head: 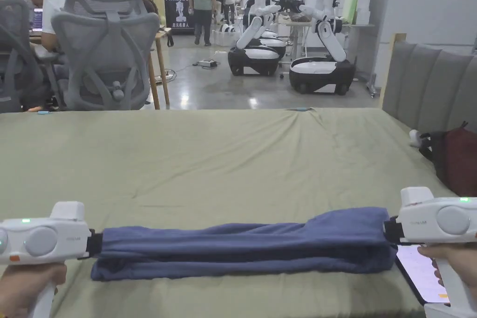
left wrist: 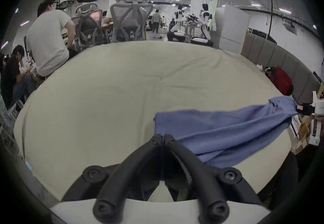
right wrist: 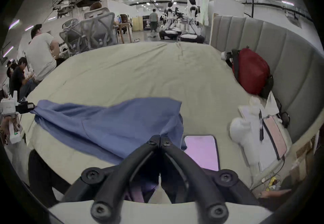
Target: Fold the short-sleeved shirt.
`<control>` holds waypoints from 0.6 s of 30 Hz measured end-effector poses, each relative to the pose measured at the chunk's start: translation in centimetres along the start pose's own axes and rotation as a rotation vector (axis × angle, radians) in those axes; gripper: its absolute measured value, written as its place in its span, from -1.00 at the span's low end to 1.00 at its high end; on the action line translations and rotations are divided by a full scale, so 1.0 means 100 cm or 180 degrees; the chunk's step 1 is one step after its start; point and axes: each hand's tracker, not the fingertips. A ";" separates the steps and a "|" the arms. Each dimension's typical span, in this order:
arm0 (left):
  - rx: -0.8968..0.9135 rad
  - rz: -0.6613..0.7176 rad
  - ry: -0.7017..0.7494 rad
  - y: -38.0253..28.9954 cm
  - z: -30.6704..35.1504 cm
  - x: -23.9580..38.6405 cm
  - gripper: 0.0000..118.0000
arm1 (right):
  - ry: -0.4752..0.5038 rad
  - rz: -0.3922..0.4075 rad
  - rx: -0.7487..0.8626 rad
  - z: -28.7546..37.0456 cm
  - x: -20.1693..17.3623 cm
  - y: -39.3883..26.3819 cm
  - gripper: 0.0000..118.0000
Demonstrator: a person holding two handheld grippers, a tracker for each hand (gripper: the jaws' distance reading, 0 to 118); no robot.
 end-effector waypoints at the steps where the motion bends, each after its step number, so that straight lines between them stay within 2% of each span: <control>1: -0.0057 0.0011 -0.0005 -0.005 -0.002 0.000 -0.98 | 0.0003 0.0023 -0.0112 -0.005 0.002 -0.006 -1.00; 6: -0.0187 -0.0019 0.0052 -0.017 -0.020 0.004 -0.98 | -0.0135 0.0212 -0.0523 -0.033 -0.004 -0.026 -1.00; 10: -0.0204 0.0001 0.0055 -0.015 -0.025 0.006 -0.98 | -0.0159 0.0008 -0.0482 -0.046 -0.002 -0.030 -1.00; 13: -0.0203 0.0007 0.0057 -0.015 -0.025 0.007 -0.95 | -0.0201 0.0030 -0.0481 -0.048 -0.005 -0.029 -0.98; 14: -0.0183 0.0008 0.0062 -0.014 -0.024 0.007 -0.85 | -0.0200 0.0041 -0.0472 -0.046 -0.007 -0.028 -0.90; 15: -0.0186 0.0012 0.0076 -0.012 -0.022 0.007 -0.52 | -0.0256 0.0059 -0.0438 -0.042 -0.009 -0.026 -0.74; 16: -0.0208 0.0019 0.0121 -0.009 -0.020 0.006 -0.01 | -0.0340 0.0082 -0.0392 -0.036 -0.010 -0.024 -0.49; 17: -0.0224 0.0041 0.0170 -0.007 -0.017 0.005 0.52 | -0.0398 0.0107 -0.0338 -0.032 -0.009 -0.021 -0.08; 18: -0.0171 0.0074 0.0186 -0.005 -0.014 0.003 1.00 | -0.0368 0.0120 -0.0269 -0.026 -0.009 -0.017 0.48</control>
